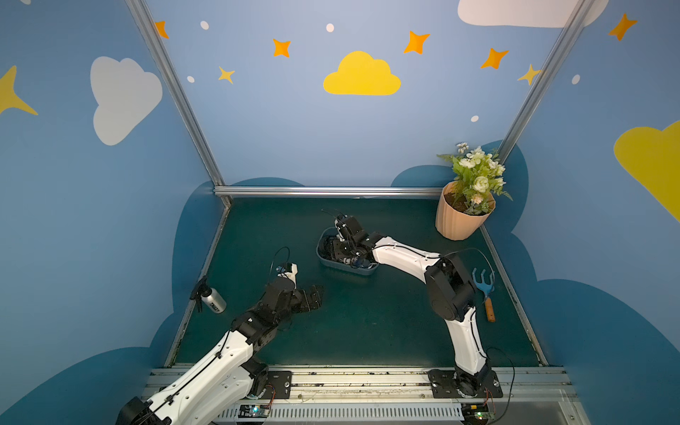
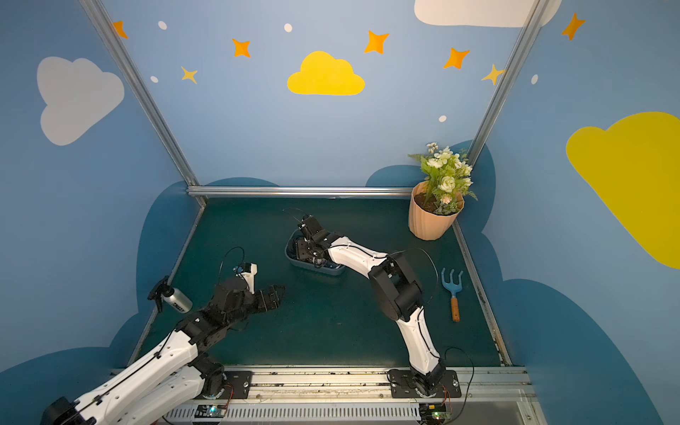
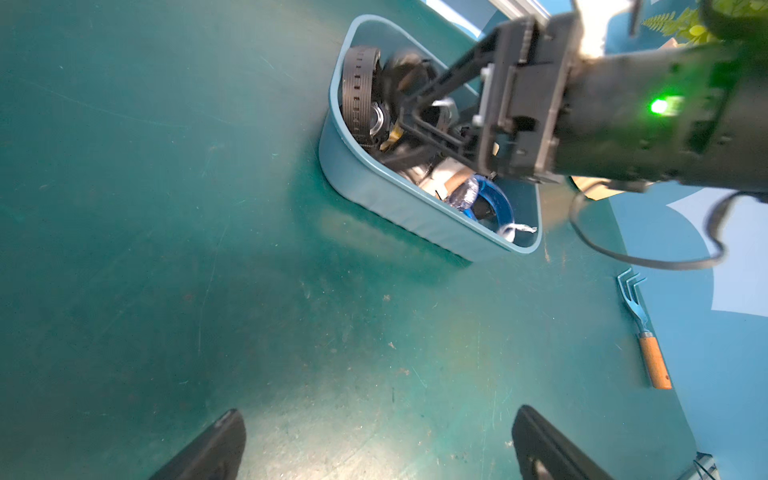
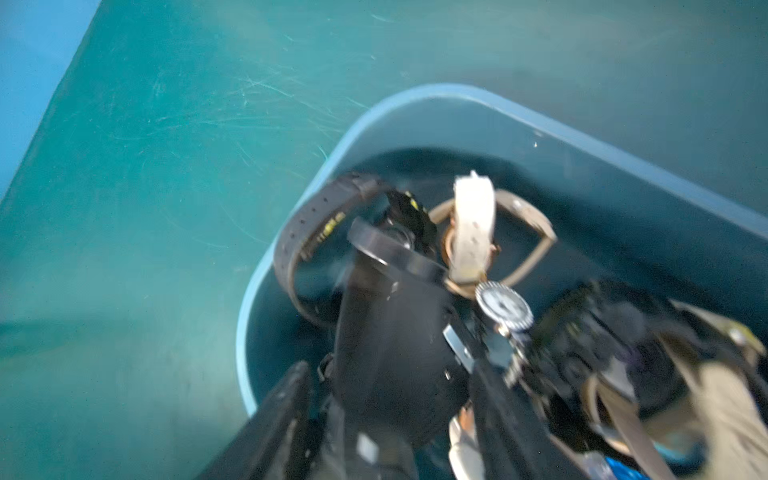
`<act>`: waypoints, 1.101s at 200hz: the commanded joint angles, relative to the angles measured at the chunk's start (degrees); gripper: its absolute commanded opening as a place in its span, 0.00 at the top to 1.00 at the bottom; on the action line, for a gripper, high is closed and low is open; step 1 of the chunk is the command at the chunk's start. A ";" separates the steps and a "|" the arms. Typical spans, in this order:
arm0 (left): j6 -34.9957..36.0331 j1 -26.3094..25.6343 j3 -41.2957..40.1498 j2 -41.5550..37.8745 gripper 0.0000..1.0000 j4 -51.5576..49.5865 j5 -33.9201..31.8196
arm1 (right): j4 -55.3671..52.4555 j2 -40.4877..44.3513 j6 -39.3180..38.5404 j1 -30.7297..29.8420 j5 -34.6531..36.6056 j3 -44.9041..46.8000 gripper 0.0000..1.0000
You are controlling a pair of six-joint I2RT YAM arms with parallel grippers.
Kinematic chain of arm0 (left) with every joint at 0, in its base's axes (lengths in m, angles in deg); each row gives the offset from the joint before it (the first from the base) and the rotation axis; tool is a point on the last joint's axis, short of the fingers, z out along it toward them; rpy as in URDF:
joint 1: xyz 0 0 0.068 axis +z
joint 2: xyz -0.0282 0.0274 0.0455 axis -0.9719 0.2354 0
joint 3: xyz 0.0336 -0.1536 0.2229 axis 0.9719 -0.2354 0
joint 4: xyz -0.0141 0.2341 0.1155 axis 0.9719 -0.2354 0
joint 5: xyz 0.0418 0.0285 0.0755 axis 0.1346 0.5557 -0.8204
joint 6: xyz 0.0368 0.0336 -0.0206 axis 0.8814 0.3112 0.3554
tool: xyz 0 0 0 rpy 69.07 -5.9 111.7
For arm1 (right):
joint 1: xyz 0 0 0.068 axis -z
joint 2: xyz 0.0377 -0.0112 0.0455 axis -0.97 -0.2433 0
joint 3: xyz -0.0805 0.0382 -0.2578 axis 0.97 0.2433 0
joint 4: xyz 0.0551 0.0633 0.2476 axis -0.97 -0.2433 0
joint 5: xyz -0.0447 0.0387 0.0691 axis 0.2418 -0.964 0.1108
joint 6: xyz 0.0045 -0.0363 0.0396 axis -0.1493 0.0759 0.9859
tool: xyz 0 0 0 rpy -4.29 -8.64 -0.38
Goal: Put the watch into the storage box
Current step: Place the watch in the storage box, then reset both arms
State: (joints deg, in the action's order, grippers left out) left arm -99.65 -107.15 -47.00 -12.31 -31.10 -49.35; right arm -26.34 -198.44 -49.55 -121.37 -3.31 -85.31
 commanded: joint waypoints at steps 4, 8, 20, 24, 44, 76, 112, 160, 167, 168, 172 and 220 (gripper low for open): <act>0.84 0.27 1.48 0.14 0.00 1.60 -1.18 | 0.35 8.11 -0.49 1.21 0.52 2.24 0.31; 0.93 0.27 1.59 0.21 0.00 1.78 -1.32 | 0.48 9.07 -0.52 1.29 0.61 2.84 0.30; 1.44 0.35 2.03 0.60 0.00 2.20 -1.92 | 0.92 11.89 -0.47 1.70 0.85 4.64 0.27; 1.50 0.35 2.26 0.81 0.00 2.24 -2.16 | 1.08 12.84 -0.47 1.82 0.93 5.29 0.26; 2.54 0.44 3.27 2.06 0.00 3.07 -3.09 | 1.72 17.75 -0.96 2.64 1.69 9.00 0.23; 5.66 0.53 5.55 3.69 0.00 4.37 -7.29 | 2.31 28.63 -2.76 4.65 5.23 18.97 0.19; 12.80 0.92 5.56 4.10 0.00 9.56 -23.78 | 5.81 46.15 -8.35 10.96 14.09 37.85 0.16; 25.49 7.04 -2.18 9.80 0.00 28.08 -41.45 | 23.11 67.31 -20.13 24.69 22.38 65.30 0.15; 26.18 9.26 -3.48 11.33 0.00 31.37 -40.84 | 27.36 67.90 -21.87 25.94 23.62 68.22 0.15; 26.22 9.55 -3.68 11.54 0.00 31.66 -40.69 | 27.94 67.91 -22.02 26.16 23.81 68.61 0.15; 26.14 10.55 -4.10 12.35 0.00 32.67 -40.14 | 29.62 67.66 -22.45 26.87 24.13 69.69 0.15; 23.87 26.50 -6.34 26.96 0.01 47.91 -22.19 | 51.40 53.57 -24.41 33.67 19.02 76.16 0.14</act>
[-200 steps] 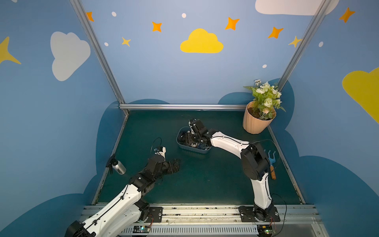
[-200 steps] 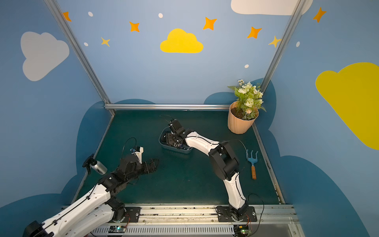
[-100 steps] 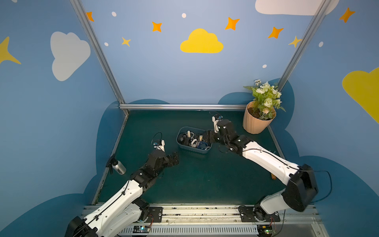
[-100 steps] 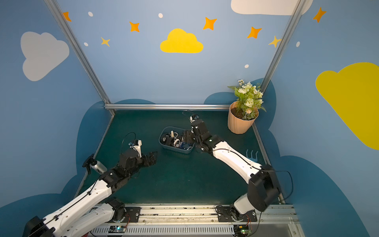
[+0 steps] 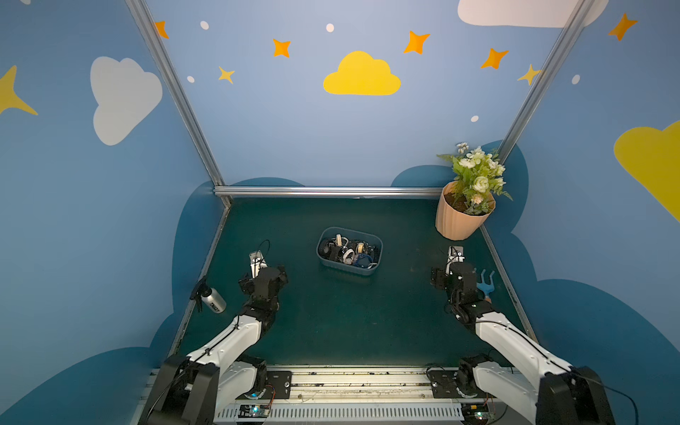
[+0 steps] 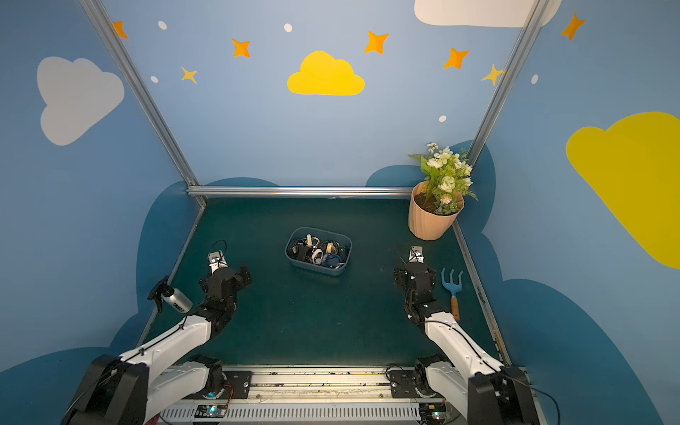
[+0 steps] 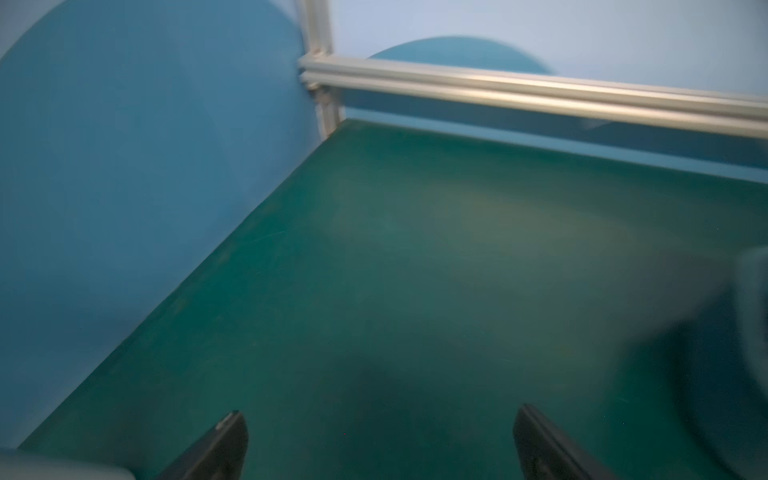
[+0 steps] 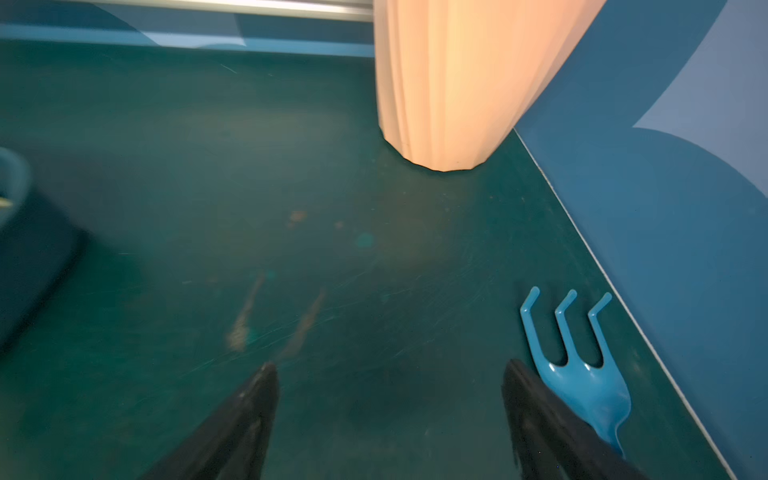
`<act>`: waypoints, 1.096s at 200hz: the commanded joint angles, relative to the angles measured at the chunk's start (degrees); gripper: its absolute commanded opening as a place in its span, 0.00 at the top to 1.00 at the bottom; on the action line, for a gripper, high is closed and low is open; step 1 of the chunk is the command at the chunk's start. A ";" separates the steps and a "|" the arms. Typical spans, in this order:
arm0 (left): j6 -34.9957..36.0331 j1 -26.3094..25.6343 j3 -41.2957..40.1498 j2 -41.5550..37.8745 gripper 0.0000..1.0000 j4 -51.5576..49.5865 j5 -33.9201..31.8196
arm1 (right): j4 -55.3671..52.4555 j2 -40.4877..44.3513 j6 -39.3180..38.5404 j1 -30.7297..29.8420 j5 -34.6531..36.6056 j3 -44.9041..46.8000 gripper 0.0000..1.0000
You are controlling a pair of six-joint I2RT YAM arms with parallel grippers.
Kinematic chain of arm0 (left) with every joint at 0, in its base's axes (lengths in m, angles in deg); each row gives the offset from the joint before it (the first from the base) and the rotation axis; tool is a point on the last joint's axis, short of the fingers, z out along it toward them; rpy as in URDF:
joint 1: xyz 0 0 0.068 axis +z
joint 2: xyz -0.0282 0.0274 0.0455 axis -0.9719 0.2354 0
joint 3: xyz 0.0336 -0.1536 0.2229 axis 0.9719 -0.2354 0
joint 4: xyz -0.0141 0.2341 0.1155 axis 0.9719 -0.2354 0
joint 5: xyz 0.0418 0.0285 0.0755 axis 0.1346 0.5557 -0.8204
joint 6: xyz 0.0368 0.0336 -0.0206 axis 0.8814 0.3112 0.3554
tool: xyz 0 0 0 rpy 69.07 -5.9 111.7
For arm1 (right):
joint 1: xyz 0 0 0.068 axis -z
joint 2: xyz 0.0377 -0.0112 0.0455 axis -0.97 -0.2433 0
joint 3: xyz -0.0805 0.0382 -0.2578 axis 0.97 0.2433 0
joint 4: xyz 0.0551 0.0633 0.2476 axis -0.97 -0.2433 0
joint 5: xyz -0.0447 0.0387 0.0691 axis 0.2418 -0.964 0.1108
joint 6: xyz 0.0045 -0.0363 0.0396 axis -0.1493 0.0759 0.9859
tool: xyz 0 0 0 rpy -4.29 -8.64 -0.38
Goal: Put the watch into the storage box
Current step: Reset both arms
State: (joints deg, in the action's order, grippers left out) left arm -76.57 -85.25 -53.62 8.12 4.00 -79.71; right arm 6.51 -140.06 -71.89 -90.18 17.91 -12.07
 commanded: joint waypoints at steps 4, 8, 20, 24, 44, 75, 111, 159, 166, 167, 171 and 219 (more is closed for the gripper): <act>0.70 4.99 1.11 7.42 0.00 12.85 8.90 | 22.08 -6.45 -2.09 3.01 -2.52 3.51 0.15; 1.73 5.38 2.01 8.22 0.01 12.38 10.52 | 24.87 -8.20 -2.19 3.75 -3.44 4.06 0.15; 3.50 5.93 5.15 12.15 0.00 11.53 11.75 | 32.66 -13.62 -3.43 5.17 -6.06 4.83 0.14; 4.39 6.16 5.68 13.37 0.00 12.12 12.98 | 34.23 -15.16 -3.73 5.56 -6.99 4.84 0.14; 4.51 8.21 4.22 23.41 0.00 25.23 16.11 | 45.34 -26.16 -4.32 7.01 -11.56 4.51 0.14; 2.50 9.02 5.53 22.10 0.00 20.58 15.54 | 35.63 -25.44 -2.70 8.41 -13.30 0.34 0.11; 2.43 9.04 5.82 21.43 0.00 18.86 15.75 | 33.54 -24.77 -2.30 8.72 -13.18 -0.04 0.11; 2.53 8.92 5.64 21.30 0.01 18.92 15.67 | 32.64 -24.65 -2.22 8.84 -13.72 -0.45 0.11; 2.47 8.99 5.60 21.45 0.01 19.16 15.66 | 32.23 -24.74 -2.21 9.05 -14.15 -0.72 0.11; 2.47 9.02 5.62 21.45 0.00 19.16 15.66 | 32.19 -24.73 -2.21 9.06 -14.21 -0.73 0.11; 2.49 9.00 5.67 21.39 0.00 19.10 15.66 | 32.08 -24.78 -2.17 9.15 -14.45 -0.74 0.11; 2.47 8.95 5.64 21.50 0.00 19.09 15.67 | 31.63 -24.47 -1.87 9.89 -16.02 -0.79 0.11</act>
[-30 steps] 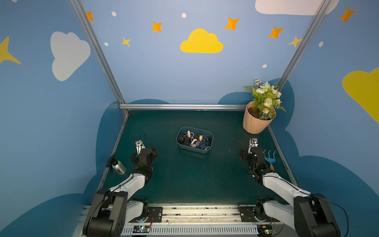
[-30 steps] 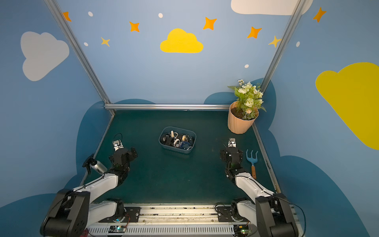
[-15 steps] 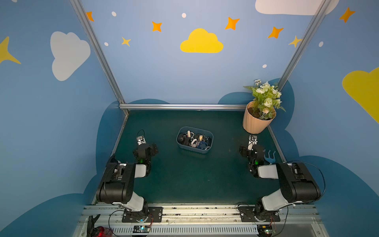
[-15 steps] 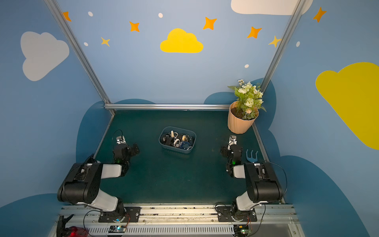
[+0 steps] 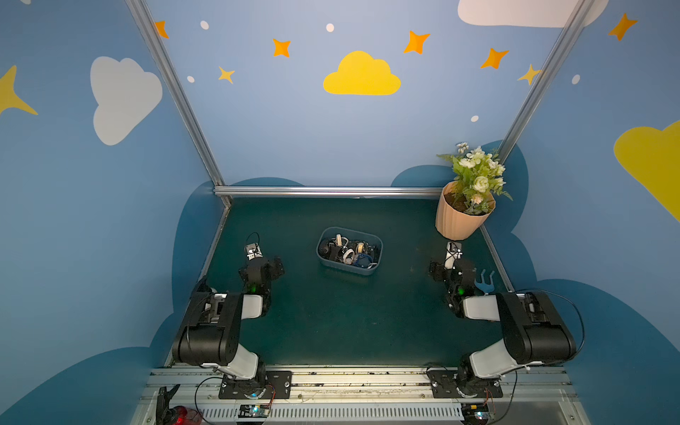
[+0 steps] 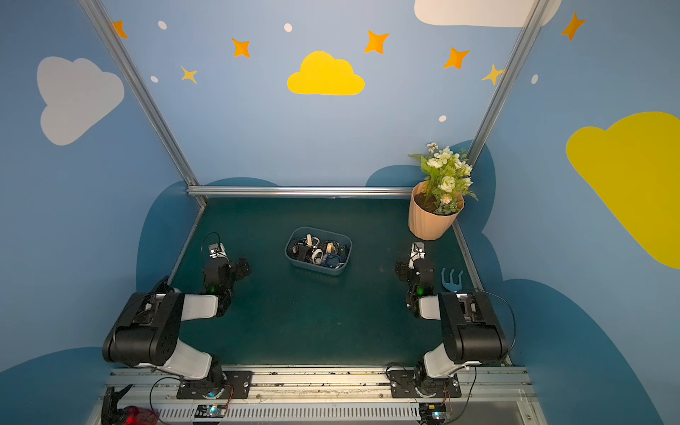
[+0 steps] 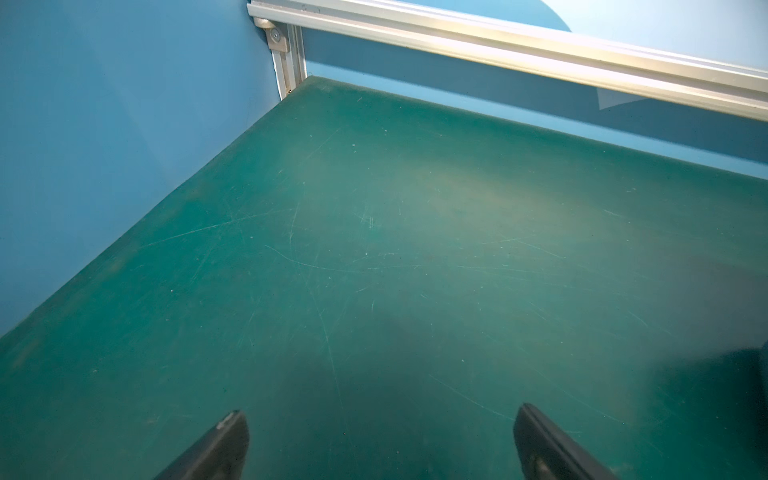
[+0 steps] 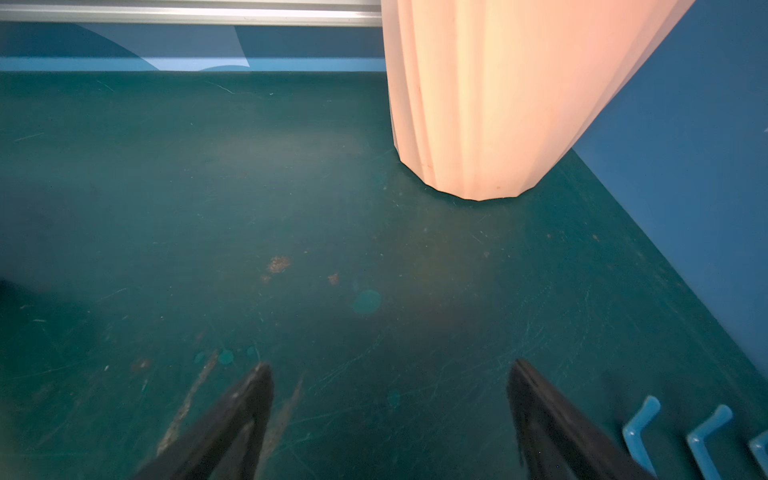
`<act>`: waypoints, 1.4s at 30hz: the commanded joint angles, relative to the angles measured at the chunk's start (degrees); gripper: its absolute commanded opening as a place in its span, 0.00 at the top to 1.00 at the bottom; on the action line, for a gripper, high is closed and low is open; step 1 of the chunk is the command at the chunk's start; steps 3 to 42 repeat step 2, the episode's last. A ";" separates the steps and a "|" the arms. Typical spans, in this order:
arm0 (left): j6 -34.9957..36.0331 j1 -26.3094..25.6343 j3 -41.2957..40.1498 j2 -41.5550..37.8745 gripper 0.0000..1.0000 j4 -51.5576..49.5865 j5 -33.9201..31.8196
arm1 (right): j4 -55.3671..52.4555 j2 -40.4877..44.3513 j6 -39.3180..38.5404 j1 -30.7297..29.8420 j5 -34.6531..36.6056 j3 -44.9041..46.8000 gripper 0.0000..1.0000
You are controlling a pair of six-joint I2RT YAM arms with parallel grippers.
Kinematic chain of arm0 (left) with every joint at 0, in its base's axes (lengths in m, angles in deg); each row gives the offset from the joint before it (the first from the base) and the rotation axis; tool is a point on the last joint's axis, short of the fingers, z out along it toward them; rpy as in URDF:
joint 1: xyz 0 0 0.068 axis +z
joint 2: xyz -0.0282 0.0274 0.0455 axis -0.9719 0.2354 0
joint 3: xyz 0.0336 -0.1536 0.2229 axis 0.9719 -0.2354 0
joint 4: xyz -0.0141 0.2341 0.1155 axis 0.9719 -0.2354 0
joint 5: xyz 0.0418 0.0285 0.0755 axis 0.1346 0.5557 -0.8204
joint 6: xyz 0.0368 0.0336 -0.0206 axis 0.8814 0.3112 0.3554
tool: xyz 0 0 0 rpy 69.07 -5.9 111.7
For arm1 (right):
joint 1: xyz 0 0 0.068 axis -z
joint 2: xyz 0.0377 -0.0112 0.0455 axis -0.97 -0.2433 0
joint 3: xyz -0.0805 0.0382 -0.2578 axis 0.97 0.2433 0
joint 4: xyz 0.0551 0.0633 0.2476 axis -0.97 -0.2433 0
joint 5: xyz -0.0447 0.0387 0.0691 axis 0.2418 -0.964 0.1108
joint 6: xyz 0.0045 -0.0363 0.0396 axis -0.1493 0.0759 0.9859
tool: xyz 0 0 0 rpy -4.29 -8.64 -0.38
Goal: Put the watch into the storage box
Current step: Reset both arms
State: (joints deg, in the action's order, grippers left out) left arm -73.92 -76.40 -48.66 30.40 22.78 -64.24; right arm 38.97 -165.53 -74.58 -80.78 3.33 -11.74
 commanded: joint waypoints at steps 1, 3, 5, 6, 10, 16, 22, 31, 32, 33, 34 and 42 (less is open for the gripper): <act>-0.18 0.10 0.68 -0.75 0.00 0.31 0.19 | -0.78 0.99 0.82 0.52 -1.49 -1.09 0.11; -0.18 0.03 0.67 -0.81 0.01 0.31 0.19 | -0.71 0.89 0.80 0.55 -1.46 -1.11 0.11; -0.18 0.03 0.67 -0.81 0.01 0.31 0.19 | -0.71 0.89 0.80 0.55 -1.46 -1.11 0.11; -0.18 0.03 0.67 -0.81 0.01 0.31 0.19 | -0.71 0.89 0.80 0.55 -1.46 -1.11 0.11; -0.18 0.03 0.67 -0.81 0.01 0.31 0.19 | -0.71 0.89 0.80 0.55 -1.46 -1.11 0.11; -0.18 0.03 0.67 -0.81 0.01 0.31 0.19 | -0.71 0.89 0.80 0.55 -1.46 -1.11 0.11; -0.18 0.03 0.67 -0.81 0.01 0.31 0.19 | -0.71 0.89 0.80 0.55 -1.46 -1.11 0.11; -0.18 0.03 0.67 -0.81 0.01 0.31 0.19 | -0.71 0.89 0.80 0.55 -1.46 -1.11 0.11; -0.18 0.03 0.67 -0.81 0.01 0.31 0.19 | -0.71 0.89 0.80 0.55 -1.46 -1.11 0.11; -0.18 0.03 0.67 -0.81 0.01 0.31 0.19 | -0.71 0.89 0.80 0.55 -1.46 -1.11 0.11; -0.18 0.03 0.67 -0.81 0.01 0.31 0.19 | -0.71 0.89 0.80 0.55 -1.46 -1.11 0.11; -0.18 0.03 0.67 -0.81 0.01 0.31 0.19 | -0.71 0.89 0.80 0.55 -1.46 -1.11 0.11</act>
